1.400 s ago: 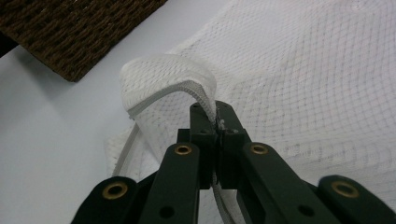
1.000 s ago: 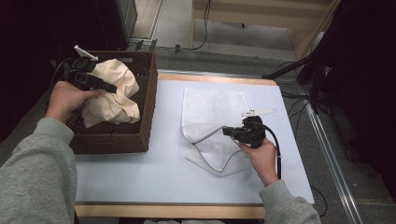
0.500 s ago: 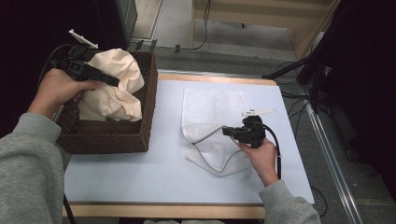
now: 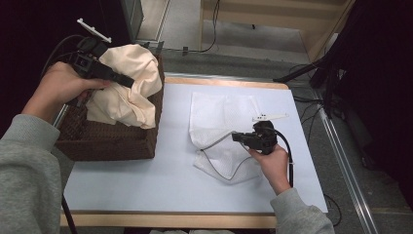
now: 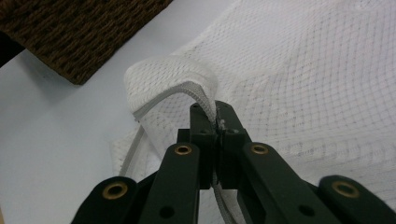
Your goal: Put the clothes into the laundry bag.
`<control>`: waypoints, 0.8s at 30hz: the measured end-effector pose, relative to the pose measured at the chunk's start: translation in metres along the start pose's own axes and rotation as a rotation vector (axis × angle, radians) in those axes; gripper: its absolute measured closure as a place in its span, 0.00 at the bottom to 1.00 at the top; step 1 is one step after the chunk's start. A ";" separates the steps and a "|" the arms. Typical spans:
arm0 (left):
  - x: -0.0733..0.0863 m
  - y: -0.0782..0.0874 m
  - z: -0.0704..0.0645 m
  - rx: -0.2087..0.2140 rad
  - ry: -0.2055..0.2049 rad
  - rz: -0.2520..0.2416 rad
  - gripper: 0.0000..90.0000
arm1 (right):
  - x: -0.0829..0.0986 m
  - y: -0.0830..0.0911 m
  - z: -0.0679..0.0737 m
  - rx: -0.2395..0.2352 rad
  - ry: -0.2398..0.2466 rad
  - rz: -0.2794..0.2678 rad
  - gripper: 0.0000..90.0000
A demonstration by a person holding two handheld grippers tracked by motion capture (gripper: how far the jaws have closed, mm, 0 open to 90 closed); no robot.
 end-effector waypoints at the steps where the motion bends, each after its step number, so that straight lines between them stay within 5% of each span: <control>1: -0.001 0.000 -0.004 0.004 -0.010 0.005 0.68 | 0.000 0.000 0.000 0.000 0.000 0.000 0.98; 11: -0.008 -0.012 -0.050 0.062 -0.136 0.016 0.68 | -0.001 -0.001 0.000 -0.003 0.001 -0.005 0.98; 24: -0.006 -0.038 -0.084 0.132 -0.172 0.041 0.68 | -0.001 0.000 0.000 -0.001 0.000 -0.003 0.98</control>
Point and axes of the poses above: each handheld gripper's, and its own axes: y roughly backward along the jaws, x roughly out of its underside, z roughly to its left, the point moved 5 cm from there along -y, roughly forward along the jaws, and after that the axes turned 7 degrees about x, right-handed, at the moved point
